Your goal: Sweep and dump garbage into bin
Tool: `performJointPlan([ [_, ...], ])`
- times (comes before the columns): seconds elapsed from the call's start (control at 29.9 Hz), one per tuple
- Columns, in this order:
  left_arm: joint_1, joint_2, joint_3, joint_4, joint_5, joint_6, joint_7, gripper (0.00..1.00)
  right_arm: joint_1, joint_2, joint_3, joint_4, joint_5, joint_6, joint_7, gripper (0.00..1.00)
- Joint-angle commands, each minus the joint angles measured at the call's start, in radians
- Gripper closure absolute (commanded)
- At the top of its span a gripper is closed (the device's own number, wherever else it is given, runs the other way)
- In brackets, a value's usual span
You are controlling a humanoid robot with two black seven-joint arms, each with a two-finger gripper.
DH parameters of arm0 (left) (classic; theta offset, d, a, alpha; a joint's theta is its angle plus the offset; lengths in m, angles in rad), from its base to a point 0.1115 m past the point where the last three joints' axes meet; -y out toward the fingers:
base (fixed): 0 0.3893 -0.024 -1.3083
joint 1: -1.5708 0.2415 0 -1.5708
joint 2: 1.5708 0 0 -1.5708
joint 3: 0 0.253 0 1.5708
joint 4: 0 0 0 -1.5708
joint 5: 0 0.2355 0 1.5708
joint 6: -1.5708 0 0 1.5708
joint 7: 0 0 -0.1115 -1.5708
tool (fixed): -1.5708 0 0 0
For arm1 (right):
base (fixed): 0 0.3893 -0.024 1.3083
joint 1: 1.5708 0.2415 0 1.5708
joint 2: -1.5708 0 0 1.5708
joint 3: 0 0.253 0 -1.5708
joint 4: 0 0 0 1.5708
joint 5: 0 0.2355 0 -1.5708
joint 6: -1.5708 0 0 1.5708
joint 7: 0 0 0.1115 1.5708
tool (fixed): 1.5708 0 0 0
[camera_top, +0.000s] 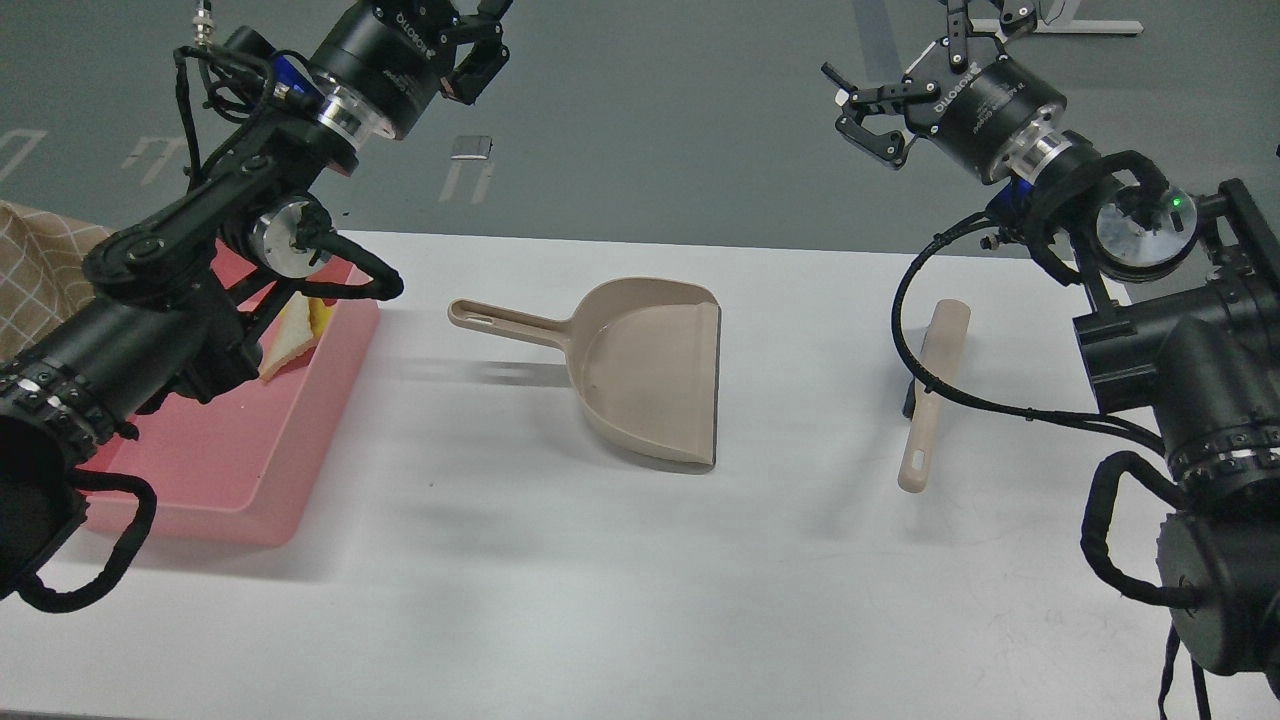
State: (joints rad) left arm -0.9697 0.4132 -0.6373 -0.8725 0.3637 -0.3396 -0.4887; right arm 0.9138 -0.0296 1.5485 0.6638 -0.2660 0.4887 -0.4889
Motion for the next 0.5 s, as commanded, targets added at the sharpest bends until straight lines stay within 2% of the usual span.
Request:
performJointPlan([
  [0.0, 0.045, 0.028, -0.007, -0.074, 0.0, -0.001, 0.0, 0.02, -0.133, -0.041, -0.048, 0.208, -0.002, 0.0, 0.0, 0.0],
  [0.1, 0.063, 0.071, -0.005, -0.127, 0.0, -0.001, 0.0, 0.02, -0.159, -0.102, -0.086, 0.255, -0.001, 0.0, 0.0, 0.0],
  [0.23, 0.121, 0.127, -0.008, -0.226, 0.0, 0.005, 0.0, 0.02, -0.168, -0.107, -0.087, 0.252, 0.004, 0.0, 0.0, 0.0],
  [0.47, 0.151, 0.142, -0.007, -0.24, -0.012, 0.007, 0.0, 0.02, -0.19, -0.101, -0.08, 0.264, 0.004, 0.0, 0.0, 0.0],
])
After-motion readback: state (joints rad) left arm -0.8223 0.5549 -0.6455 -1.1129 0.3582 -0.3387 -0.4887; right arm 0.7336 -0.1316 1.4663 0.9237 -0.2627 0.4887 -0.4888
